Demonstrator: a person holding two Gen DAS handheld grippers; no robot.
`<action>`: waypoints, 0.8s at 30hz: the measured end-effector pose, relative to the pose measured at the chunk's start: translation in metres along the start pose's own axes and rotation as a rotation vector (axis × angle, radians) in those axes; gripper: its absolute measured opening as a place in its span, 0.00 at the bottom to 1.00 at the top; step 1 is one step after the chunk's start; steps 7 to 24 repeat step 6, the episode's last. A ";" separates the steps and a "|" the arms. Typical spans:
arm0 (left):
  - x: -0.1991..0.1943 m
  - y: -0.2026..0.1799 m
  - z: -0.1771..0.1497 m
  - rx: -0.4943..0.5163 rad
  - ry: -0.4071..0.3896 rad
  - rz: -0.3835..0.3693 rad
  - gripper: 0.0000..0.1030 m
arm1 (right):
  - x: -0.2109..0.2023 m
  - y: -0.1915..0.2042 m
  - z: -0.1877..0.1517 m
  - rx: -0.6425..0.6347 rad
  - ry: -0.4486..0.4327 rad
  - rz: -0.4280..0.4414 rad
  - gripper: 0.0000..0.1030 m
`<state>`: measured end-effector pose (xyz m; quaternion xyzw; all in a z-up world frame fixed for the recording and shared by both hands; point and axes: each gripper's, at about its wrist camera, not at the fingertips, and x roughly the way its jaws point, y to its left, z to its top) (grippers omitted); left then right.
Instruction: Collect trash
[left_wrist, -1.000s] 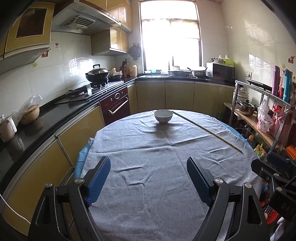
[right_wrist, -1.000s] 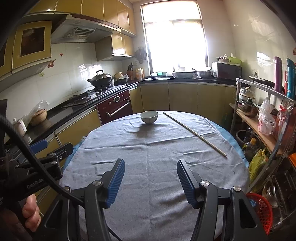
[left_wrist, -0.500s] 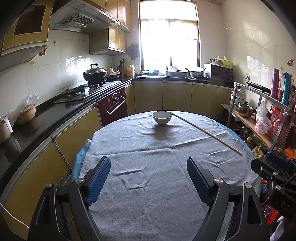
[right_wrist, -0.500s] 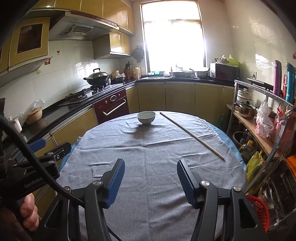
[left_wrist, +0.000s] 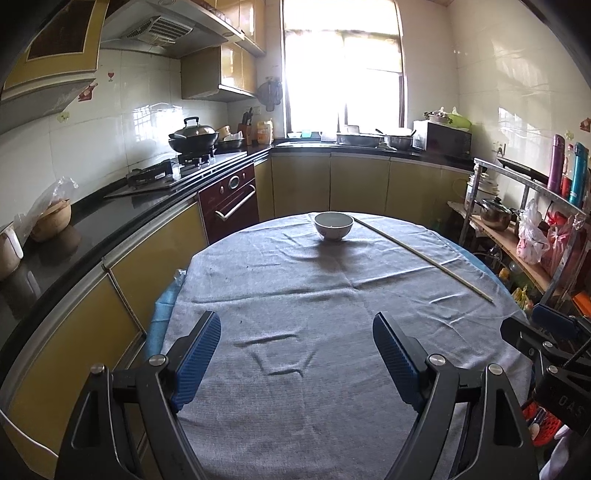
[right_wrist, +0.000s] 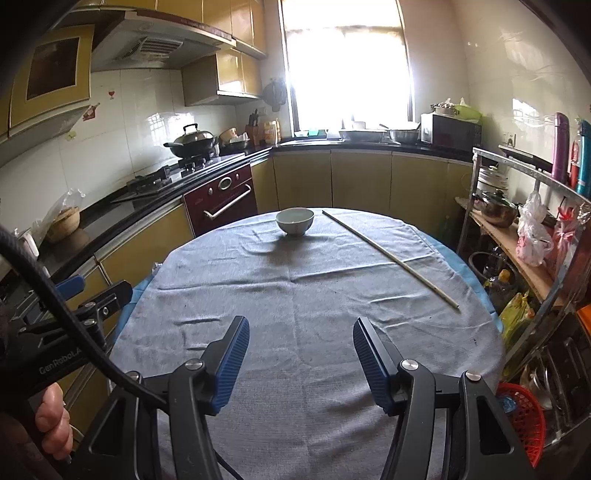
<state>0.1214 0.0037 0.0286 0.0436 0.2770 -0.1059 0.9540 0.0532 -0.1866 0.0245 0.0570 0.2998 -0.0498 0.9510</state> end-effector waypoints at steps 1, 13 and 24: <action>0.004 0.000 -0.001 0.000 0.003 0.001 0.82 | 0.003 0.000 0.000 -0.001 0.006 0.000 0.61; 0.045 0.003 -0.013 -0.008 0.077 0.019 0.82 | 0.029 -0.010 -0.008 0.020 0.049 0.007 0.61; 0.045 0.003 -0.013 -0.008 0.077 0.019 0.82 | 0.029 -0.010 -0.008 0.020 0.049 0.007 0.61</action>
